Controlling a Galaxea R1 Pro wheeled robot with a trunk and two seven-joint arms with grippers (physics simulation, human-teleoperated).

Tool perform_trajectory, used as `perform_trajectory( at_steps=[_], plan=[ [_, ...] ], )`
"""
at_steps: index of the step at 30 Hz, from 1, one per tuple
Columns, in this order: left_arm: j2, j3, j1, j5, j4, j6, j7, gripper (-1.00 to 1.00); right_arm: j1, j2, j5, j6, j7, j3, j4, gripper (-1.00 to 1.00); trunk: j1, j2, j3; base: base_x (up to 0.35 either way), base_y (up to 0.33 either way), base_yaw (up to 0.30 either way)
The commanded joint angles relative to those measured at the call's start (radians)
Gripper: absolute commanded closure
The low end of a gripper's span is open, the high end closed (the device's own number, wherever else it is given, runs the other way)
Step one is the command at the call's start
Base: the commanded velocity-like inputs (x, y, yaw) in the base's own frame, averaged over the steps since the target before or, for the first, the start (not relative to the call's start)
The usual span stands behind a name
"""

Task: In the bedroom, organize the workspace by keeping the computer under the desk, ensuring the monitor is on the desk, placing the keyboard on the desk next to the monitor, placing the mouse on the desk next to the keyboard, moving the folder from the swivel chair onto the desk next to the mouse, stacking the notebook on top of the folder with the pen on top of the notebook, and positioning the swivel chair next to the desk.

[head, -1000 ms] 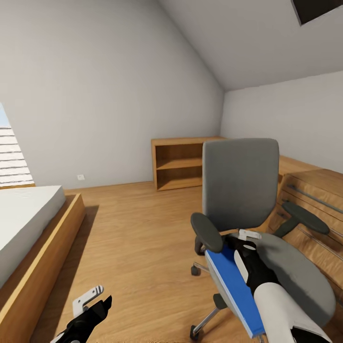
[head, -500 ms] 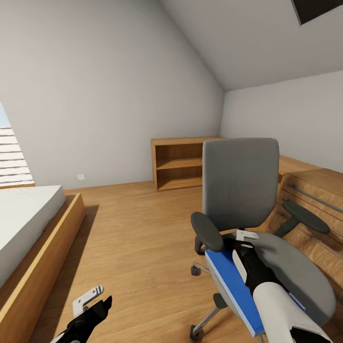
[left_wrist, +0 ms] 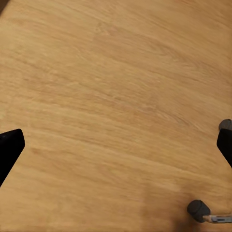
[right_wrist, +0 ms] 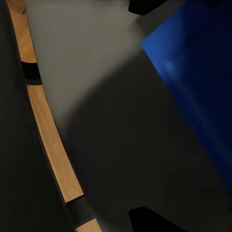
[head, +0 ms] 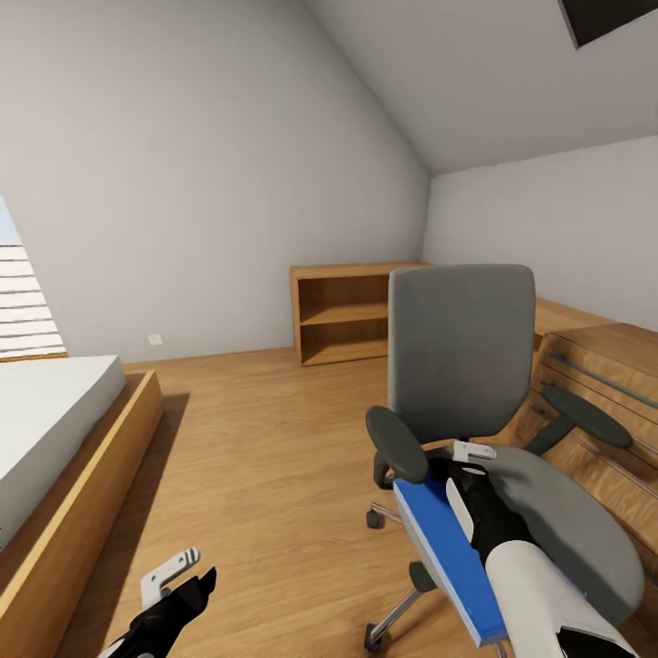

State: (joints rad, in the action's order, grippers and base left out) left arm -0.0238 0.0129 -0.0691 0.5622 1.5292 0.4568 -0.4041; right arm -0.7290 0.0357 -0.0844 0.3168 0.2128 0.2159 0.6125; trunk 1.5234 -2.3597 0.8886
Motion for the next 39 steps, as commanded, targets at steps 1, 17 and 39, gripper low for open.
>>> perform_trajectory(
  at_steps=[1, 17, 39],
  plan=[
    [-0.001, 0.001, 0.0, 0.01, 0.002, 0.003, -0.006, -1.0, 0.0, 0.001, -0.006, 0.006, -0.001, 0.005, -0.025, -1.0, 0.0, 0.0, 0.001, -0.152, -0.068, 0.0],
    [0.0, 0.002, 0.0, 0.011, 0.0, 0.003, -0.007, -1.0, 0.0, 0.001, -0.006, 0.005, 0.0, 0.005, -0.025, -1.0, 0.0, 0.0, 0.001, -0.071, -0.035, 0.0],
    [0.001, 0.003, 0.0, 0.013, 0.0, 0.003, -0.009, -1.0, 0.0, 0.002, -0.006, 0.001, 0.0, 0.006, -0.025, -1.0, 0.0, 0.0, 0.001, -0.062, 0.0, 0.0]
  ],
)
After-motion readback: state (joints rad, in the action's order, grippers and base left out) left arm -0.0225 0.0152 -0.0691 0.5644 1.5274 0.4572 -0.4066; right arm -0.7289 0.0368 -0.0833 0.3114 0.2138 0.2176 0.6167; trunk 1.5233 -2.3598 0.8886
